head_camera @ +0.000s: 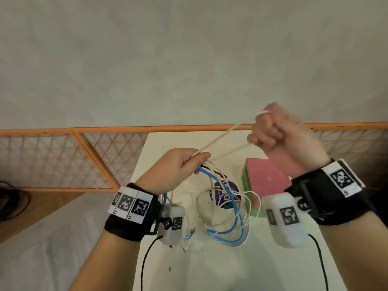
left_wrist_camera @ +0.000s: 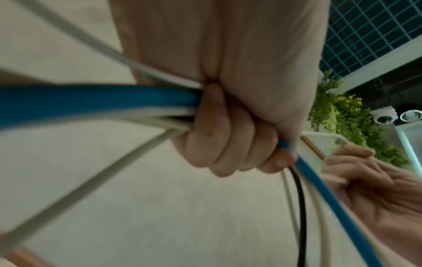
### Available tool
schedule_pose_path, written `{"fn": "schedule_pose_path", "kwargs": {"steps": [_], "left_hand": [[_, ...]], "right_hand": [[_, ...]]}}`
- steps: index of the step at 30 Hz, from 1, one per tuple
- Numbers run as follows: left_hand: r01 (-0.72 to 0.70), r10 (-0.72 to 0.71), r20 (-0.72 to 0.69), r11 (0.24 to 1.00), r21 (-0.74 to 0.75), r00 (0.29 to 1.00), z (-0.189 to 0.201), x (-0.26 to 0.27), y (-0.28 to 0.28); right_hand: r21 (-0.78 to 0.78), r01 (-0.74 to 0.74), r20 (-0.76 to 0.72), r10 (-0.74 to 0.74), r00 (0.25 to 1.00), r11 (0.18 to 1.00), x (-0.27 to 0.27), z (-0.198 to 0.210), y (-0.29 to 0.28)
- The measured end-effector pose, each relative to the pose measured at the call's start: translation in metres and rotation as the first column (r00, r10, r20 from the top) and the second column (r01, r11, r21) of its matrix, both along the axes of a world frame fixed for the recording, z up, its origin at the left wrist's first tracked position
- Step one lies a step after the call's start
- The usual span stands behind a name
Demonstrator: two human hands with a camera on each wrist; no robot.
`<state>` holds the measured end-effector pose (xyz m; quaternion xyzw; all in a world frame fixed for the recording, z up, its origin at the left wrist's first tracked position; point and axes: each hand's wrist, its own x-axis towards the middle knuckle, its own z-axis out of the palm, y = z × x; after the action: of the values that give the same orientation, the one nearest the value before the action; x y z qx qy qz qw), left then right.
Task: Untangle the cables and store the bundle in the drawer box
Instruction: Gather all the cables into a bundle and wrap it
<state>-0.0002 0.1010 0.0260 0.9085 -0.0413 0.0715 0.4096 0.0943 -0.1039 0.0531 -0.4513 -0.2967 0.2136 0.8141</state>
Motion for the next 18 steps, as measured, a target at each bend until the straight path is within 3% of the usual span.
{"fn": "schedule_pose_path", "kwargs": {"steps": [2, 3, 6, 7, 10, 11, 12, 13, 15, 16, 18], "left_hand": [[0.0, 0.0, -0.007, 1.0, 0.014, 1.0, -0.002, -0.001, 0.0], [0.002, -0.002, -0.008, 1.0, 0.026, 1.0, -0.003, -0.001, 0.001], [0.0, 0.0, -0.005, 0.998, 0.059, 1.0, -0.009, 0.001, 0.005], [-0.001, 0.002, -0.013, 0.998, 0.06, 1.0, -0.011, 0.001, 0.007], [0.014, -0.013, -0.03, 1.0, 0.012, 0.999, -0.016, 0.001, 0.006], [0.015, -0.015, -0.035, 1.0, -0.002, 0.999, -0.017, 0.002, 0.004], [0.008, -0.008, -0.038, 1.0, -0.008, 0.999, -0.016, 0.002, 0.005], [-0.003, 0.003, -0.04, 1.0, -0.004, 0.999, -0.016, 0.002, 0.006], [-0.014, 0.015, -0.052, 1.0, 0.013, 0.999, -0.013, 0.001, 0.012], [-0.009, 0.01, -0.067, 1.0, 0.019, 0.998, -0.012, 0.001, 0.014], [0.018, -0.018, -0.101, 1.0, 0.006, 0.995, -0.012, -0.001, 0.014]], "right_hand": [[0.14, -0.041, -0.153, 0.063, 0.986, 0.989, 0.002, -0.006, -0.004], [0.118, -0.088, -0.182, 0.108, 0.977, 0.989, 0.001, -0.008, -0.006], [-0.162, -0.136, -0.041, 0.131, 0.991, 0.977, 0.001, -0.012, -0.013], [-0.156, -0.128, 0.003, 0.13, 0.992, 0.979, 0.001, -0.01, -0.016], [0.106, -0.205, -0.082, 0.214, 0.973, 0.973, 0.001, -0.004, -0.019], [0.087, -0.202, -0.097, 0.21, 0.973, 0.975, 0.001, -0.002, -0.019], [-0.042, -0.156, -0.06, 0.154, 0.986, 0.987, 0.0, 0.001, -0.018], [-0.264, -0.056, 0.072, 0.078, 0.994, 0.963, -0.001, 0.004, -0.018], [-0.621, 0.247, 0.44, 0.07, 0.895, 0.744, -0.002, 0.011, -0.019], [-0.672, 0.341, 0.533, 0.109, 0.839, 0.657, -0.002, 0.014, -0.021], [-0.706, 0.355, 0.551, 0.161, 0.819, 0.613, -0.002, 0.019, -0.023]]}}
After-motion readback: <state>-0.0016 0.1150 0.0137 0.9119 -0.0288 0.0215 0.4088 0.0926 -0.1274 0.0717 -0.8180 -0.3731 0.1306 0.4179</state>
